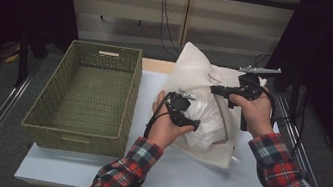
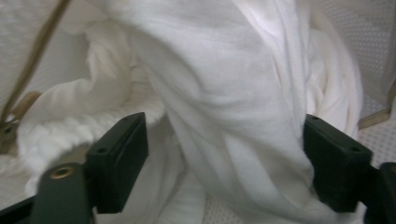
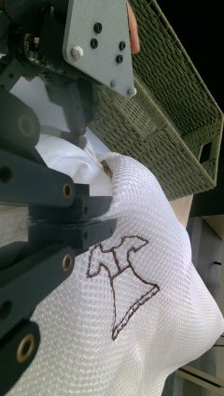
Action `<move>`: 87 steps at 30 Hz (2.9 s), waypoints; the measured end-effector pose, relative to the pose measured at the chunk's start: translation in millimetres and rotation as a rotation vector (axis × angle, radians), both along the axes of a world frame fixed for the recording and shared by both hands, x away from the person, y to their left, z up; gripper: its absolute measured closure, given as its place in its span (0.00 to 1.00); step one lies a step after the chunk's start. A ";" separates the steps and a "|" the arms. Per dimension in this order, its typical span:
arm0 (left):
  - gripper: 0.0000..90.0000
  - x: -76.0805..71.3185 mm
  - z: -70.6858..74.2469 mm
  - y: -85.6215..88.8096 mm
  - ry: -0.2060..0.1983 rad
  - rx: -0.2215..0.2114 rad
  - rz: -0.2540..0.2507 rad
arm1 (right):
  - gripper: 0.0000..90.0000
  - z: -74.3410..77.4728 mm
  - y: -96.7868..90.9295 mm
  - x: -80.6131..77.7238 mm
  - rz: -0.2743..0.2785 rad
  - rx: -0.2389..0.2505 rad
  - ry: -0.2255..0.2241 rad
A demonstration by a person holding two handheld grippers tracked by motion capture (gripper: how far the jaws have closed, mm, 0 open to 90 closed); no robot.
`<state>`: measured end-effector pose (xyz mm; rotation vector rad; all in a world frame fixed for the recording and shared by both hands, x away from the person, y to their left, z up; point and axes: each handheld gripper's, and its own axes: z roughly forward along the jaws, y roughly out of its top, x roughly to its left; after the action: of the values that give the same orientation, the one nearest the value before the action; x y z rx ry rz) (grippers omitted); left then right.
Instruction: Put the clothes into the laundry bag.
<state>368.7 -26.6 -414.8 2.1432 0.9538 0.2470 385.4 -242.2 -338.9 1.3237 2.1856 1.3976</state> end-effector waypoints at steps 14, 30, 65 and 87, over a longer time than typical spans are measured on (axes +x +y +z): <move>0.09 -1.6 3.5 13.8 -0.032 0.045 0.003 | 0.99 0.1 -1.0 0.6 -0.002 -0.008 0.003; 0.61 0.9 -18.6 17.3 0.108 -0.025 -0.061 | 0.99 0.7 -3.3 1.5 -0.005 -0.003 0.007; 0.95 19.0 -21.2 -17.6 0.015 -0.213 -0.006 | 0.99 -1.1 2.8 0.5 0.015 0.015 0.015; 0.35 11.9 -7.8 -3.2 -0.006 -0.096 -0.005 | 0.99 -2.7 0.5 0.8 0.009 0.003 0.019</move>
<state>380.6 -29.8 -422.6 2.0559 0.9384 0.2007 386.2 -241.7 -341.6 1.3360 2.2050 1.3981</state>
